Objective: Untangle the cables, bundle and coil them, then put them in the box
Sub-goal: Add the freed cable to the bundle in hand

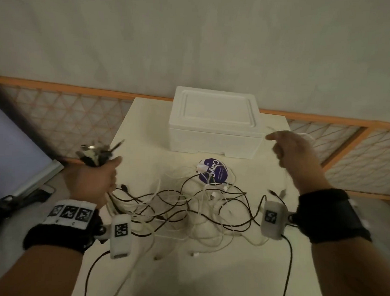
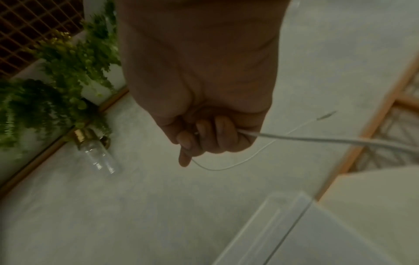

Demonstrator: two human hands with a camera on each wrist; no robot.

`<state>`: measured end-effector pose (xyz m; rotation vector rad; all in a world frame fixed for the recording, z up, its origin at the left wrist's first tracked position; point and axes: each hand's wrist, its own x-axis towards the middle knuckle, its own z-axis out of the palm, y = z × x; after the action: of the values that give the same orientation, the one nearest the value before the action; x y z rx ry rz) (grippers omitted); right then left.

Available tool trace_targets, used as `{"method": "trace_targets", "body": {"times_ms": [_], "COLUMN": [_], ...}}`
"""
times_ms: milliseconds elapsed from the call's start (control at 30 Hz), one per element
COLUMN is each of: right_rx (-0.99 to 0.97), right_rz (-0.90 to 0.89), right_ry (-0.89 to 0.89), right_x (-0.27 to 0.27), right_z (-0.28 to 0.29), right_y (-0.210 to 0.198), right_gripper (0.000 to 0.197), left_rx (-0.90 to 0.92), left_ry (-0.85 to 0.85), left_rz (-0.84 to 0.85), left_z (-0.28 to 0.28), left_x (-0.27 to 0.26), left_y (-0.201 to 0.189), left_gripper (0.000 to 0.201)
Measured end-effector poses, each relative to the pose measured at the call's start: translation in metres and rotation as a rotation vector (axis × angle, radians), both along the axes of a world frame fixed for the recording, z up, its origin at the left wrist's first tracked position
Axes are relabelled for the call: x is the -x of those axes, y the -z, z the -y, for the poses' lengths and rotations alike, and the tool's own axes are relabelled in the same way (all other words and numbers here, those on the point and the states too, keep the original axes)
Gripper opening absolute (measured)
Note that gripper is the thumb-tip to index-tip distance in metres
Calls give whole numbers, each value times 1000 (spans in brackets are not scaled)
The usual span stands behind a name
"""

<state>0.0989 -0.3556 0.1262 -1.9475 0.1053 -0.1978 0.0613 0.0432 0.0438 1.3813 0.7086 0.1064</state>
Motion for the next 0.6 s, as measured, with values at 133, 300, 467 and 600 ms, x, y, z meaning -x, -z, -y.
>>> {"method": "trace_targets", "body": {"times_ms": [133,300,467,600], "right_rx": [-4,600,602,691], "right_rz": [13,-94,-94,-158], "right_ry": [-325,-796,-760,-512], "right_x": [17,60,82,73], "right_z": [-71,-133,-120,-80], "right_y": [22,53,85,121], "right_gripper": [23,36,36,68], "left_rx": [199,543,519,481], "left_ry": [244,321,149,48], "left_rz": [41,-43,43,106], "left_z": [67,94,69,34], "left_x": [3,12,11,5], "left_y": [-19,-18,-15,-33], "left_gripper": [23,29,20,28]}}
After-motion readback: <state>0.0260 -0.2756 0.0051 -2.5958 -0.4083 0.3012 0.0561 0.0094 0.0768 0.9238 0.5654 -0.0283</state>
